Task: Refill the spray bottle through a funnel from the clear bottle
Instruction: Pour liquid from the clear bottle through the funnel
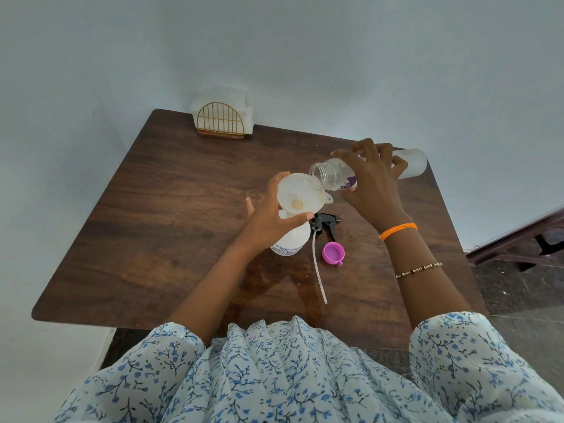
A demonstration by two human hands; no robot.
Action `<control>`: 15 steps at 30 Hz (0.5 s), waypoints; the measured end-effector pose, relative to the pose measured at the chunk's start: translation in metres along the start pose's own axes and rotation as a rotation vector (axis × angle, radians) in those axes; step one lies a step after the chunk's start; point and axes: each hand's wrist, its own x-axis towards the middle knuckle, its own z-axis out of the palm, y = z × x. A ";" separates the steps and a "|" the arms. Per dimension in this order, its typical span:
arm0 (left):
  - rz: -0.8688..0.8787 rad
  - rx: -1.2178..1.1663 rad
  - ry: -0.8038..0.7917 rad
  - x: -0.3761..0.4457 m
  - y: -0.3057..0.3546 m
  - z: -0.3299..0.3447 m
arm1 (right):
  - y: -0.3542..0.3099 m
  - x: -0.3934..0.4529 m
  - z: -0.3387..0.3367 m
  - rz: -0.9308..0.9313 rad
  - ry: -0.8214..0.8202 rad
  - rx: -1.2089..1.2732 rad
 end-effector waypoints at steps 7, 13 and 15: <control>0.008 -0.008 0.001 0.000 0.000 -0.001 | 0.000 0.001 0.002 -0.001 0.000 0.003; 0.003 -0.001 0.003 0.000 0.001 -0.001 | 0.001 0.000 0.004 0.009 -0.003 0.001; 0.000 -0.007 0.003 0.000 0.001 -0.001 | 0.001 -0.001 0.005 0.017 -0.011 0.005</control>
